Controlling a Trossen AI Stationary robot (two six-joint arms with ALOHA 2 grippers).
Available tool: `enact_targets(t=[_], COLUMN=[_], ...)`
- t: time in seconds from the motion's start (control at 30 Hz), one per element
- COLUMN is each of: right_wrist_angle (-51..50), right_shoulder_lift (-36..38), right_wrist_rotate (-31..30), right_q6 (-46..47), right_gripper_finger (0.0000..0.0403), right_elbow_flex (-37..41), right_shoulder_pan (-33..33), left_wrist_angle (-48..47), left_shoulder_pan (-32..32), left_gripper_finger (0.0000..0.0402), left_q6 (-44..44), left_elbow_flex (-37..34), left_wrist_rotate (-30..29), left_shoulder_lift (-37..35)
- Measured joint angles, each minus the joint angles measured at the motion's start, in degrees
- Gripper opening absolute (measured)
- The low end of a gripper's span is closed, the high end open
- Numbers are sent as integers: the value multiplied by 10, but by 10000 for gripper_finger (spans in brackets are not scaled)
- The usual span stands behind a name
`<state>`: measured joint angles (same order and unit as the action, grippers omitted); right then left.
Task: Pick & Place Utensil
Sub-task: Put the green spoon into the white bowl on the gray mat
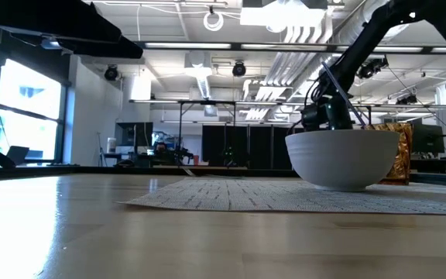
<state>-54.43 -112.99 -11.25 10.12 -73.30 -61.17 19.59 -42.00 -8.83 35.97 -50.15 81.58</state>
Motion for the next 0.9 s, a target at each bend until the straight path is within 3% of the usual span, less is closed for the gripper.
enact_targets(t=[0.13,0.33,0.5,0.9], right_wrist_angle=[-6,-22,-22,-21], right_shoulder_lift=[-5,-9,-9,-6], right_wrist_rotate=[35,29,31,35], right_q6=[-16,-50,-74,-83], right_gripper_finger=[148,129,121,123], right_elbow_flex=[-3,-2,-2,-1], right_shoulder_pan=[-31,-56,-56,-13], left_wrist_angle=[-1,-5,-5,-4], left_shoulder_pan=[0,0,0,0], left_gripper_finger=[396,396,396,396], left_q6=[0,0,1,0], left_elbow_flex=[0,0,0,0], left_wrist_rotate=[0,-15,-49,-51], left_shoulder_lift=[0,0,0,0])
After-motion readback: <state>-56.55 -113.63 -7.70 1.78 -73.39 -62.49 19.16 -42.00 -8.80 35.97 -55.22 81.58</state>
